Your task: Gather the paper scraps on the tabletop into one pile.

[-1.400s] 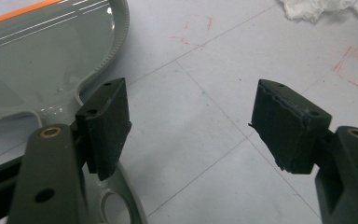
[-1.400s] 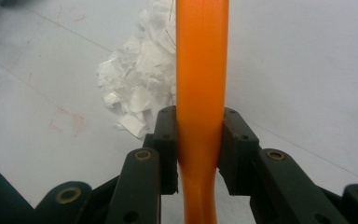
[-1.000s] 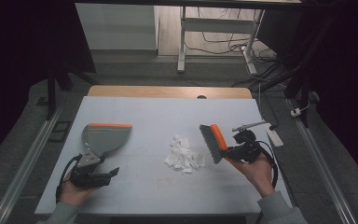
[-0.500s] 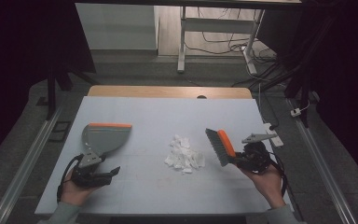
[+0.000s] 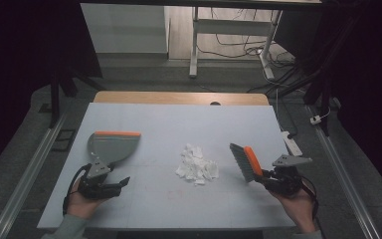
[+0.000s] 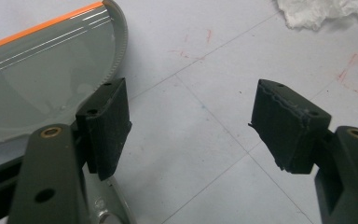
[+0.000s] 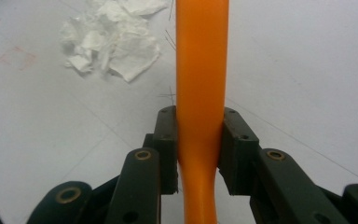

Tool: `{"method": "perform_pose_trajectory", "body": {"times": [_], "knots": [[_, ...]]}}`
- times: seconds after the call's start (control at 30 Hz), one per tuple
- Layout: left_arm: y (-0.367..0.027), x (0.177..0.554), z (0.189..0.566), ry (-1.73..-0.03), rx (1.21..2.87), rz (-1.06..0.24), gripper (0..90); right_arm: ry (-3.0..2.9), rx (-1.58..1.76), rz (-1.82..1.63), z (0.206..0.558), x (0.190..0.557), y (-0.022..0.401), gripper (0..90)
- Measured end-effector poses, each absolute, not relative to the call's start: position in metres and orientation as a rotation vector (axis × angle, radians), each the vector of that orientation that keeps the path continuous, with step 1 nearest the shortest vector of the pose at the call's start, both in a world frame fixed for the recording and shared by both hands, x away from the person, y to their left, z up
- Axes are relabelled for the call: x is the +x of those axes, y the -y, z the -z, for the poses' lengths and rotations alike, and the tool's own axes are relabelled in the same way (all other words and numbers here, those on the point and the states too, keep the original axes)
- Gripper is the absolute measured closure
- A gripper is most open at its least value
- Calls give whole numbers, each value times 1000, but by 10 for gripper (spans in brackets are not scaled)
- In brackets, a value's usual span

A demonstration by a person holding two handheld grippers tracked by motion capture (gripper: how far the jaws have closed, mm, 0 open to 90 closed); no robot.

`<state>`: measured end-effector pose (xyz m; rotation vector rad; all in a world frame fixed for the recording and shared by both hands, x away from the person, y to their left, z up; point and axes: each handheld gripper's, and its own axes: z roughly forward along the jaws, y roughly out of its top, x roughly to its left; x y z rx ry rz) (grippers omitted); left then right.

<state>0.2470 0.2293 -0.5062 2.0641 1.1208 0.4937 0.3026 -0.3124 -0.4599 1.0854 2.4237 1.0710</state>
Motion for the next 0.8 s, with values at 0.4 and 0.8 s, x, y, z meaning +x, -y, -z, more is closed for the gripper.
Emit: {"method": "perform_pose_trajectory", "body": {"times": [0.4, 0.8], "knots": [[-228, 245, 506, -1105, 2061, -486, 282, -2397, 1021, -1117, 464, 300, 312, 708], [-228, 245, 506, -1103, 2062, -487, 282, -2393, 999, -1121, 465, 299, 308, 708]]}}
